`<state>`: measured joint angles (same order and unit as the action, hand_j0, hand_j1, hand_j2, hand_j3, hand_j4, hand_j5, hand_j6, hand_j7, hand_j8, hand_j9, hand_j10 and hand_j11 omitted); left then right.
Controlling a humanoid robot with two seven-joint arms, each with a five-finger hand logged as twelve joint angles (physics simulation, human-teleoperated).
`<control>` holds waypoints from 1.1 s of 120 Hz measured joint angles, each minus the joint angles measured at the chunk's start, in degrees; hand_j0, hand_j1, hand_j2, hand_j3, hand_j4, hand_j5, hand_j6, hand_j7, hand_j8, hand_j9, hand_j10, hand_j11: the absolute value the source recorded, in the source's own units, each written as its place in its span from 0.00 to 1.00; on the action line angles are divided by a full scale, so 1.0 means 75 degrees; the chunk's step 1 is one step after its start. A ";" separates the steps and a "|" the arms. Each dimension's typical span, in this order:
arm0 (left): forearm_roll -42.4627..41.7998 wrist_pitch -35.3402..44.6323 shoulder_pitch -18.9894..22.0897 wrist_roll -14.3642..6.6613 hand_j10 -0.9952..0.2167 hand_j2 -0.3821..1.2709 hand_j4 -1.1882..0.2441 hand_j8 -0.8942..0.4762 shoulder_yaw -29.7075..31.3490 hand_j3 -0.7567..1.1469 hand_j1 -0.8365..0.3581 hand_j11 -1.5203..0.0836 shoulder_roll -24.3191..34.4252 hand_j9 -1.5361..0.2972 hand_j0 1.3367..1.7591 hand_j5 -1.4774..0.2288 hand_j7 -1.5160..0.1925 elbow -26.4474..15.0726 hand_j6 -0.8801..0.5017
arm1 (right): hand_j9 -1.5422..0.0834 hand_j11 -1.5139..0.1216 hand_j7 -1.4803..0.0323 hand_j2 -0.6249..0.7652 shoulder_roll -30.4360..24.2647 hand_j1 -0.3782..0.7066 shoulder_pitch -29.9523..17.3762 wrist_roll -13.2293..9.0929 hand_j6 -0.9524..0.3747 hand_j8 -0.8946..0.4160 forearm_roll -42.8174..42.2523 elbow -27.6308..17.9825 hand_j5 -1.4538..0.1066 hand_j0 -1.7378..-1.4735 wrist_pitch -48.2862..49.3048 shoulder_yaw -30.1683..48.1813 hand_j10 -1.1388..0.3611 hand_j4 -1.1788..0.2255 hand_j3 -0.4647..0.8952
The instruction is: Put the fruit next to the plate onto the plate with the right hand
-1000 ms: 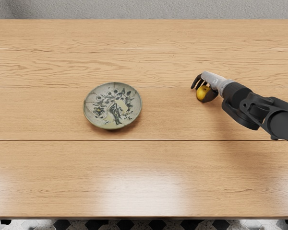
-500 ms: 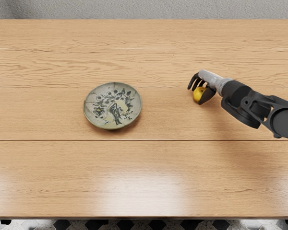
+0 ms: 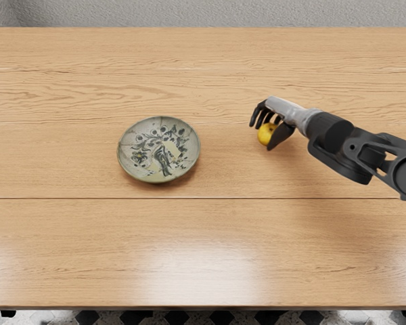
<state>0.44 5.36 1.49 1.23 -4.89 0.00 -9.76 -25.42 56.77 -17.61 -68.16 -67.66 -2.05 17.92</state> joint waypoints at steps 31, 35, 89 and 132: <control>0.0000 0.0000 0.0000 0.0000 0.82 0.23 0.83 0.65 0.0001 0.40 0.99 0.95 0.0000 0.84 0.76 0.87 0.89 0.0000 0.64 | 0.43 0.40 0.42 0.68 -0.0006 0.58 0.0009 -0.0061 0.26 0.33 -0.0007 -0.0546 0.39 0.30 0.0003 0.0081 0.36 0.38 0.34; 0.0000 0.0000 0.0000 0.0000 0.82 0.23 0.83 0.65 0.0001 0.40 0.99 0.95 0.0000 0.84 0.76 0.87 0.89 0.0000 0.64 | 0.43 0.40 0.42 0.69 -0.0001 0.58 0.0013 -0.0070 0.26 0.33 -0.0008 -0.0620 0.39 0.30 0.0003 0.0091 0.36 0.38 0.34; 0.0000 0.0000 0.0000 0.0000 0.82 0.23 0.83 0.65 0.0003 0.40 0.99 0.95 0.0000 0.84 0.76 0.87 0.89 0.0000 0.64 | 0.43 0.40 0.41 0.68 0.0295 0.58 0.0087 -0.0323 0.26 0.34 -0.0004 -0.1037 0.38 0.31 -0.0004 0.0212 0.37 0.37 0.34; 0.0000 0.0000 0.0000 0.0000 0.82 0.23 0.83 0.65 0.0003 0.40 0.99 0.95 0.0000 0.84 0.76 0.87 0.89 0.0000 0.64 | 0.42 0.40 0.41 0.70 0.0865 0.59 0.0253 -0.0501 0.26 0.34 0.0000 -0.1022 0.37 0.30 -0.0026 0.0265 0.37 0.37 0.34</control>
<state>0.44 5.36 1.49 1.23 -4.87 0.00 -9.76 -18.94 58.67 -21.37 -68.16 -75.33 -2.24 19.91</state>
